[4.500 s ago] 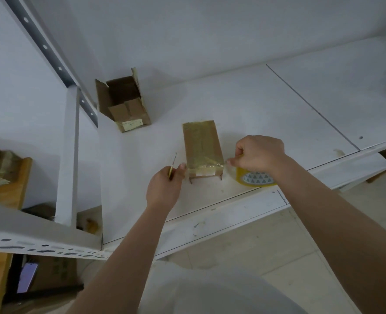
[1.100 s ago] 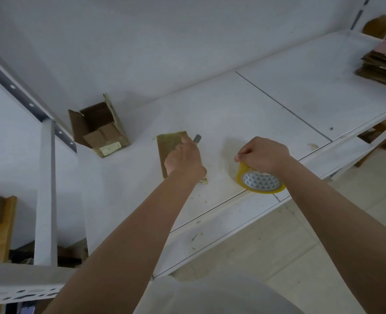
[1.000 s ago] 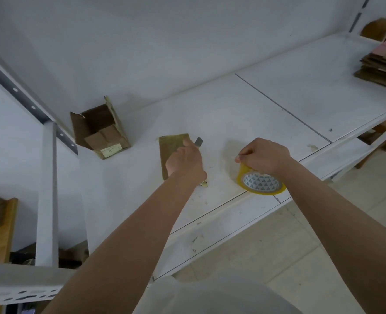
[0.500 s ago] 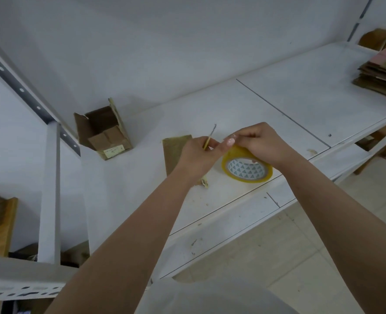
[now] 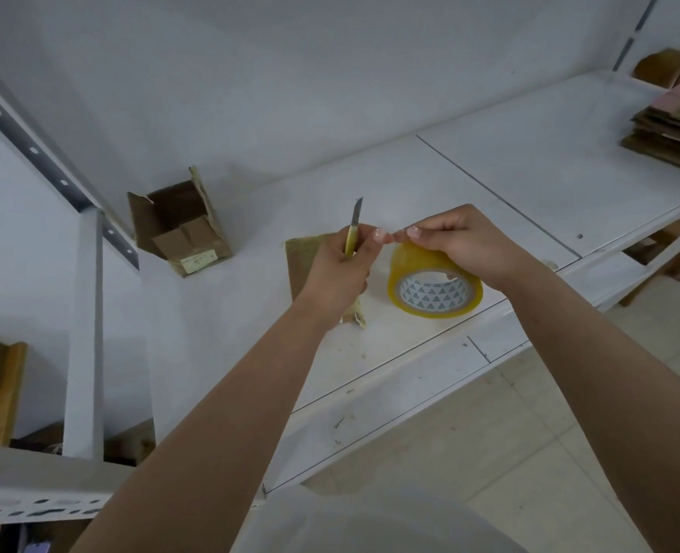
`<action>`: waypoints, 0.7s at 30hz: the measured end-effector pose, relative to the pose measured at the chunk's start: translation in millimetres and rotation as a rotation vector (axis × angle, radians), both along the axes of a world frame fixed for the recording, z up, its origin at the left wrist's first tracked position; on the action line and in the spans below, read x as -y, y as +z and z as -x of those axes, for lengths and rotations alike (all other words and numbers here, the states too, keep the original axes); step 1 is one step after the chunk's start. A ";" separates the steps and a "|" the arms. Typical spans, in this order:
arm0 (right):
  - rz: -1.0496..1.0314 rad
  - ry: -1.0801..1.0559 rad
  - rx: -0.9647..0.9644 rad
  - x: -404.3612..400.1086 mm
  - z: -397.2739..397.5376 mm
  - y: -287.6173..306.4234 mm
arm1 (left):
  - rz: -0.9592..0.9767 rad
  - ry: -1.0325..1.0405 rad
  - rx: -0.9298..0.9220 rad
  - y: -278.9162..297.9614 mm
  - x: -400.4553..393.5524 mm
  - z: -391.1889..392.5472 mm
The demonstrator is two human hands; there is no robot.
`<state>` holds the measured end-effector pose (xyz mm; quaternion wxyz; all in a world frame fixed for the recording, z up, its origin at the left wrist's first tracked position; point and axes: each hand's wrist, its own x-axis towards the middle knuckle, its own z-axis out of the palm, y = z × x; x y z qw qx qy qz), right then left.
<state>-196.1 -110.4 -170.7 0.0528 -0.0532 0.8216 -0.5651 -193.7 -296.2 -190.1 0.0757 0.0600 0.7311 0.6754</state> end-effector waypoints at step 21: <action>0.079 0.119 0.043 -0.9 -2.6 -1.6 | 0.055 -0.118 -0.124 1.0 1.6 -1.8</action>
